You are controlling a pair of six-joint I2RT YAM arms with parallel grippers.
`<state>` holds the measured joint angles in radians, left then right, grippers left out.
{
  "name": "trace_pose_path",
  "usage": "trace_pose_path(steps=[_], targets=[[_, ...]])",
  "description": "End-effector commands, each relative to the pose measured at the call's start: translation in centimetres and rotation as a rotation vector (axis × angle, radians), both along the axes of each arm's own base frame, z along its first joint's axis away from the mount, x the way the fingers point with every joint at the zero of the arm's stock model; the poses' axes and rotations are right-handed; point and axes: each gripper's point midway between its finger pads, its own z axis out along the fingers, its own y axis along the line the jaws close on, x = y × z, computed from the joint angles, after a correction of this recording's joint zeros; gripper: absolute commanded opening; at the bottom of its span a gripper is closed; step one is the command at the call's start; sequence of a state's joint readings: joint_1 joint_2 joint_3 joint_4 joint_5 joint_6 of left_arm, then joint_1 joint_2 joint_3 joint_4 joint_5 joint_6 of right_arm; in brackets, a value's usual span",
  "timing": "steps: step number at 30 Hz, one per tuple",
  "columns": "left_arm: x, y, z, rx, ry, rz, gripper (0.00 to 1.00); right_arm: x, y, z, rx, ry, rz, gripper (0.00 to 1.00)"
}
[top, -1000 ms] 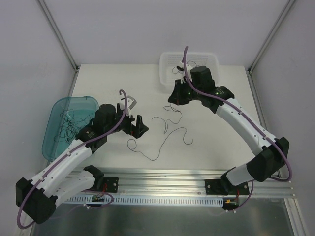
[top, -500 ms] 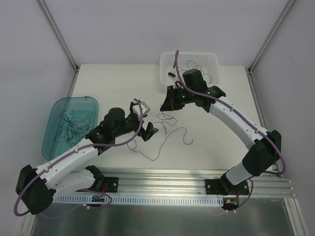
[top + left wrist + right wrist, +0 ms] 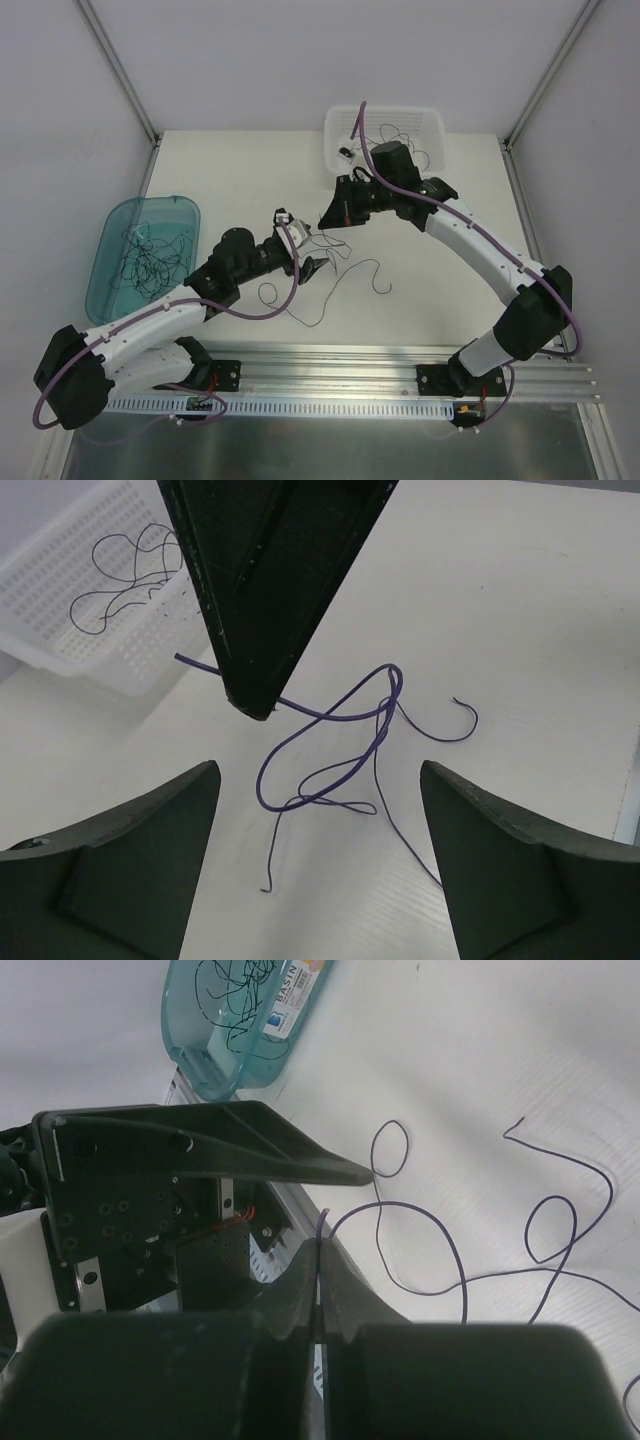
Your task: Untangle the cables
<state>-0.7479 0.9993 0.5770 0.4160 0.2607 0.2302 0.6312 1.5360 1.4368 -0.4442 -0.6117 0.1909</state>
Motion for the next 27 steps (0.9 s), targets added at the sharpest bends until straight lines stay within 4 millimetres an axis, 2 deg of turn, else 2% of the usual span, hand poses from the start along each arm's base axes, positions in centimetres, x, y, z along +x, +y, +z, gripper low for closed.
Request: trace_pose_path(steps=[1,3,7,8,10,11,12,13,16,18,19,22,24,27], targets=[[-0.4,-1.4,2.5,-0.053,-0.117,-0.070,0.81,-1.2,0.6,2.6,0.081,-0.031,0.037,0.01],[-0.6,-1.7,2.6,-0.052,-0.120,-0.090,0.74,-1.4,0.7,2.6,0.085,-0.028,0.045,0.01],[-1.2,-2.2,2.3,-0.060,-0.094,-0.127,0.46,-1.3,0.5,2.4,0.075,-0.035,0.040,0.01],[-1.4,-2.3,2.3,-0.067,-0.082,-0.132,0.31,-1.3,0.5,2.2,0.069,-0.034,0.037,0.01],[-1.5,-2.3,2.5,-0.079,-0.070,-0.134,0.17,-1.1,0.3,1.8,0.054,-0.038,0.027,0.01],[-1.7,-2.3,2.4,-0.090,-0.051,-0.134,0.07,-0.9,0.2,1.7,0.050,-0.042,0.020,0.02],[-1.8,-2.2,2.6,-0.100,-0.039,-0.130,0.02,-0.9,0.1,1.6,0.045,-0.043,0.016,0.05],[-1.8,-2.1,2.7,-0.111,-0.024,-0.118,0.00,-0.9,0.0,1.5,0.041,-0.054,0.017,0.12],[-1.8,-1.9,3.0,-0.161,0.058,-0.078,0.00,-0.9,-0.7,1.3,0.017,-0.097,0.003,0.18],[-2.0,-1.9,2.7,-0.182,0.124,-0.067,0.00,-1.1,-1.2,1.3,0.008,-0.115,-0.003,0.13],[-1.9,-1.7,2.6,-0.186,0.128,-0.054,0.00,-1.2,-1.2,1.2,0.007,-0.118,-0.001,0.07],[-1.9,-1.6,2.3,-0.219,0.189,-0.027,0.00,-1.8,-1.4,0.9,0.006,-0.103,0.009,0.02],[-1.8,-1.5,2.1,-0.224,0.203,-0.013,0.00,-2.2,-1.7,0.4,-0.003,-0.097,0.019,0.04],[-1.9,-1.4,1.8,-0.226,0.225,-0.004,0.00,-2.3,-2.7,0.8,-0.015,-0.159,0.005,0.11]])
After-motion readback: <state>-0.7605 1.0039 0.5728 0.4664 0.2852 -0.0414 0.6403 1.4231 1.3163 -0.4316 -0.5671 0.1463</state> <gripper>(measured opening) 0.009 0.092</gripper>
